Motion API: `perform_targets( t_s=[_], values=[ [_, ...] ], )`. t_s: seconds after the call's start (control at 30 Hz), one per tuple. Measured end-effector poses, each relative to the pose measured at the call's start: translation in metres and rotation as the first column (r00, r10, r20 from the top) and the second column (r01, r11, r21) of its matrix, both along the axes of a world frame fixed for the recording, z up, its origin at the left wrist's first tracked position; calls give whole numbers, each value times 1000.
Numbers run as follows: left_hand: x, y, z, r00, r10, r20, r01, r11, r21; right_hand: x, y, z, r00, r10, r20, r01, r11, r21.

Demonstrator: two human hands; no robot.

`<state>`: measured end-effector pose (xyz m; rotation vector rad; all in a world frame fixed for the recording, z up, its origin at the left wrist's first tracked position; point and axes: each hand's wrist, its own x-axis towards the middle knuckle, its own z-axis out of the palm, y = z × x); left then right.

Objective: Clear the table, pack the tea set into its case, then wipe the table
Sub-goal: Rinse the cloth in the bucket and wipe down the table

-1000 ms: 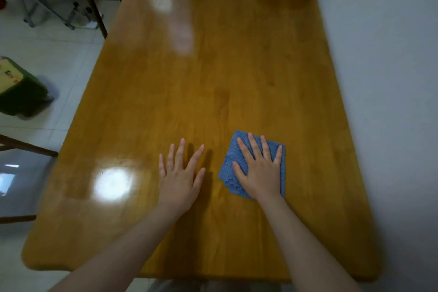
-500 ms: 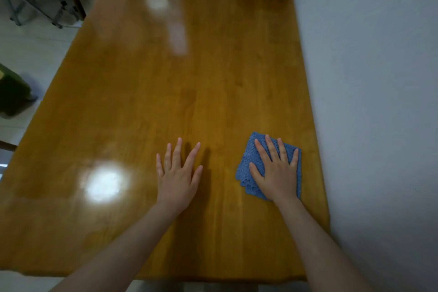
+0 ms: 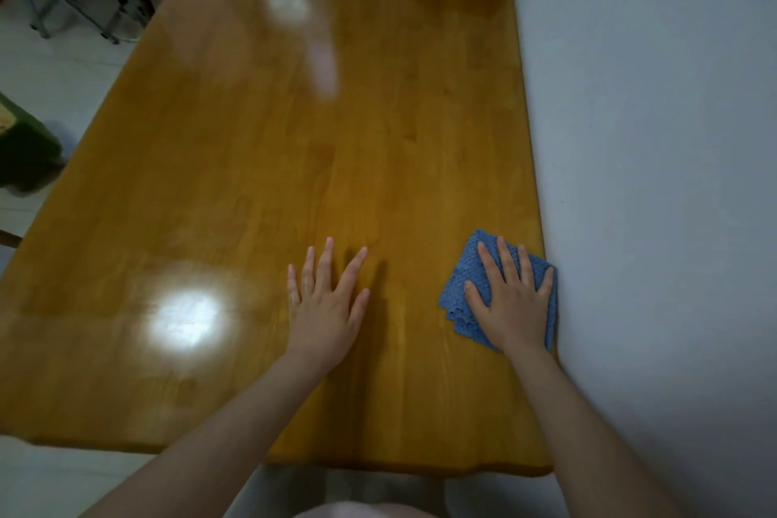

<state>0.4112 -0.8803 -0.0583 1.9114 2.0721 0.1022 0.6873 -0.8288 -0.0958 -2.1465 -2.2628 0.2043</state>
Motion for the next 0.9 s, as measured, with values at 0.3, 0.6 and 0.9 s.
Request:
perform_targets(
  t_s=[0.3, 0.6, 0.9],
  values=[
    [-2, -15, 2, 1000, -6, 6, 6, 1000, -14, 3, -25, -1, 1000, -17, -6, 17, 1000, -7],
    [2, -39, -3, 999, -15, 45, 17, 999, -42, 1, -73, 1, 1000, -18, 10, 18, 1000, 13],
    [-11, -48, -5, 999, 38, 30, -37, 999, -39, -9, -88, 1, 999, -39, 31, 39, 999, 10]
  ],
)
